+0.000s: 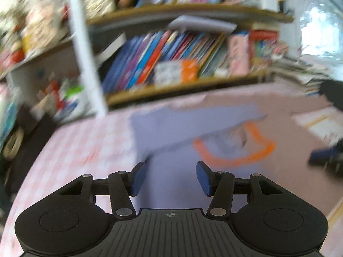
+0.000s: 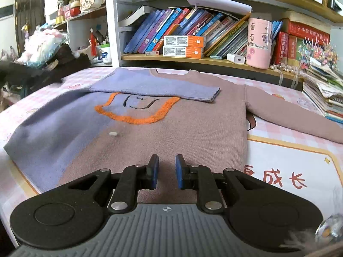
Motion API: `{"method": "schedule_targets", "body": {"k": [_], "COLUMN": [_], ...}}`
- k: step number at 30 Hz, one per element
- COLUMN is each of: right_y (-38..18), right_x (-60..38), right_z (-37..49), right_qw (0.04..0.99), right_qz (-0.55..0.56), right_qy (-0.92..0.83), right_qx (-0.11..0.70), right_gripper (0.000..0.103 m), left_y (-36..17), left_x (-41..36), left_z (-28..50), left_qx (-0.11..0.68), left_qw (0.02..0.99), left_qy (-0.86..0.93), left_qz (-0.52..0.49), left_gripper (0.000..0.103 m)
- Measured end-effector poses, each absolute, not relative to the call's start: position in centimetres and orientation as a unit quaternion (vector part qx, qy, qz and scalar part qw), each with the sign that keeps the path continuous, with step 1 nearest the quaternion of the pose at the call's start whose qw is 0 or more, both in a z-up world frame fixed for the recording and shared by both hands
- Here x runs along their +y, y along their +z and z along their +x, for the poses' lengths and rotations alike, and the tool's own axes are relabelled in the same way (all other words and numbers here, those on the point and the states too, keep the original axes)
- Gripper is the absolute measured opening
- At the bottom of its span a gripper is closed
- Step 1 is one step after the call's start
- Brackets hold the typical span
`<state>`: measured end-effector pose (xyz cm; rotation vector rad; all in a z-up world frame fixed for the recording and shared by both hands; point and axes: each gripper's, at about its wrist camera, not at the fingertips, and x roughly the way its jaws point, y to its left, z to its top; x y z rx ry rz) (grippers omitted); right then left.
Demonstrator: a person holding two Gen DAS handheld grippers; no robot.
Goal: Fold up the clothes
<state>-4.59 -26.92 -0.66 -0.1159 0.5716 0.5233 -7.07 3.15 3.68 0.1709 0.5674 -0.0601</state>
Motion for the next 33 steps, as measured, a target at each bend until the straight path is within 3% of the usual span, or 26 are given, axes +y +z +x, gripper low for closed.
{"method": "schedule_targets", "body": {"k": [10,14,19,20,21,24,30,33], "right_y": [0.5,0.7,0.0,-0.1,-0.1,-0.1,-0.2,-0.2], "right_x": [-28.4,-30.7,-31.9,-31.8,-31.6,-31.3,-30.3,-29.4], "right_z": [-5.6,-6.0,-6.1,-6.1,-6.0,-5.7,-5.3,-4.9], "right_qw": [0.939,0.94,0.93,0.93,0.93,0.93,0.927,0.926], "right_qz": [-0.044,-0.008,0.039,0.038,0.034,0.025,0.021,0.013], "right_qy": [0.189,0.158,0.153,0.152,0.15,0.139,0.144,0.157], "right_qx": [0.284,0.304,0.331,0.334,0.335,0.339,0.345,0.344], "right_gripper": [0.037,0.038,0.038,0.038,0.037,0.033,0.015,0.015], "left_y": [0.9,0.0,-0.8,-0.8,-0.9,-1.1,-1.0,-1.0], "left_x": [7.9,8.3,9.2,9.4,9.7,10.3,12.0,12.9], "left_z": [-8.3,-7.9,-7.9,-7.8,-7.7,-7.5,-7.6,-7.4], "left_qx": [0.306,0.307,0.309,0.309,0.309,0.31,0.295,0.291], "left_qw": [0.952,0.951,0.948,0.948,0.945,0.94,0.94,0.942], "left_qy": [-0.015,-0.036,-0.055,-0.062,-0.081,-0.114,-0.128,-0.117], "left_qz": [0.01,-0.019,-0.045,-0.052,-0.066,-0.084,-0.111,-0.117], "left_gripper": [0.051,0.05,0.038,0.028,0.013,0.005,0.005,0.005]}}
